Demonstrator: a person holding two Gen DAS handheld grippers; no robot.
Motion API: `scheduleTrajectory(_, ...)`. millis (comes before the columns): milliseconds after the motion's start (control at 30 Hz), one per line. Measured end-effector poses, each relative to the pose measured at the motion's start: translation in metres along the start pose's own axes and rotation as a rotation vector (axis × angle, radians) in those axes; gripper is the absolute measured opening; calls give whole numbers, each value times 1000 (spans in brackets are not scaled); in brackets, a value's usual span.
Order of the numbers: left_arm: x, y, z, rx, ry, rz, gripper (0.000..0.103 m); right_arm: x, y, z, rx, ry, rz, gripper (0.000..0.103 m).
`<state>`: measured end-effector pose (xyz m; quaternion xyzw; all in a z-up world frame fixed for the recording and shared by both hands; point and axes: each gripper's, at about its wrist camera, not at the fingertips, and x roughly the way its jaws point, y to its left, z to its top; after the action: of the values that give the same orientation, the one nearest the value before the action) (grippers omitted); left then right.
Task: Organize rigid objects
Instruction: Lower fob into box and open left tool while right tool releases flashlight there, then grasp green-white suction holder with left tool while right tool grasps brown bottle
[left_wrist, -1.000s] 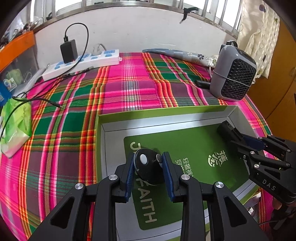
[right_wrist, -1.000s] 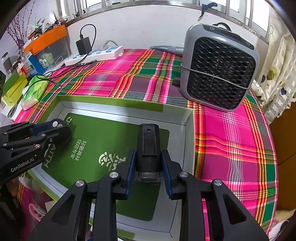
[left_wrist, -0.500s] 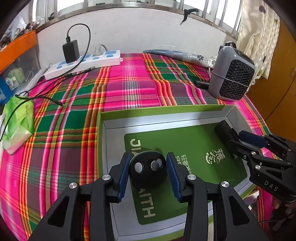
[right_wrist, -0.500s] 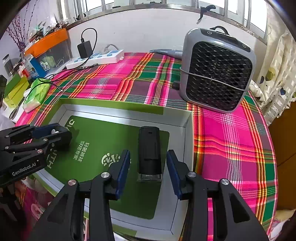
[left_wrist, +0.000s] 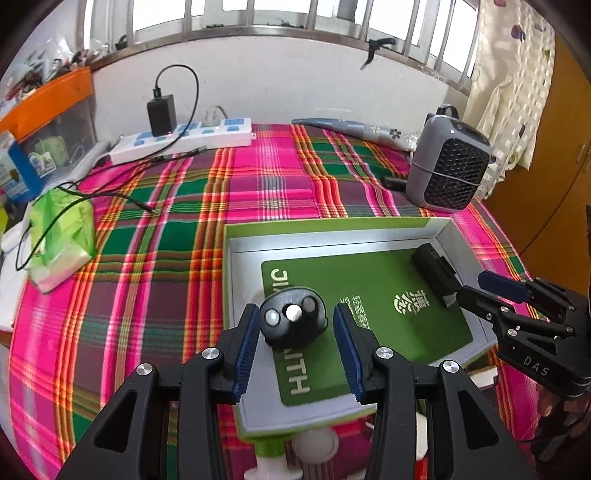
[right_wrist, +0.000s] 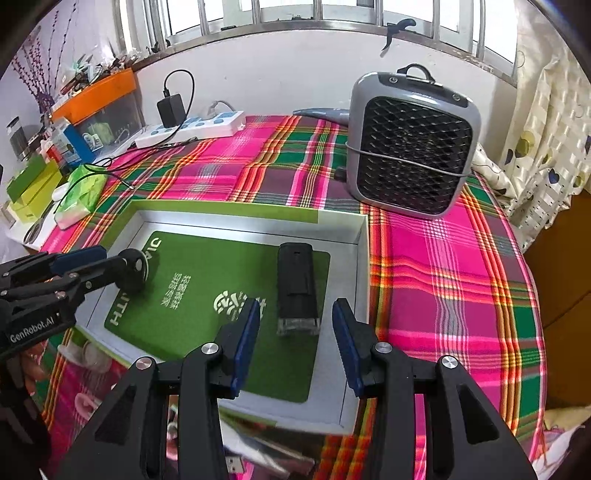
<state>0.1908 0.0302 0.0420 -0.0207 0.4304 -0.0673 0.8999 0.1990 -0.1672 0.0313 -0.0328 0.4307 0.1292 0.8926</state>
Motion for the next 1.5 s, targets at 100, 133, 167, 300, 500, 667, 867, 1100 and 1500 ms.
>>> scheduleTrajectory(100,-12,2,-6,-6,-16,-2,41,-8,0,-5,4,-8,3,42)
scheduleTrajectory(133,-15,2,-9,-7,-19,-2,41,-10,0,-6,6,-9,4,42)
scheduleTrajectory(167,-18,3,-11,-10,-22,-2,41,-12,1,-8,8,-11,6,42)
scheduleTrajectory(300,-34,5,-21,-18,-37,-6,41,-23,3,-17,6,-20,20,42)
scheduleTrajectory(500,-55,12,-37,-35,-61,-21,41,-45,13,-38,-16,-49,80,42)
scheduleTrajectory(667,-71,22,-55,-63,-73,-29,41,-63,28,-55,-39,-73,151,42)
scheduleTrajectory(867,-80,33,-72,-92,-70,-29,41,-72,44,-70,-69,-79,206,42)
scheduleTrajectory(1100,-86,45,-93,-132,-65,-28,41,-73,54,-88,-89,-70,263,42)
scheduleTrajectory(1500,-77,52,-108,-171,-29,-53,41,-58,72,-103,-167,-12,306,43)
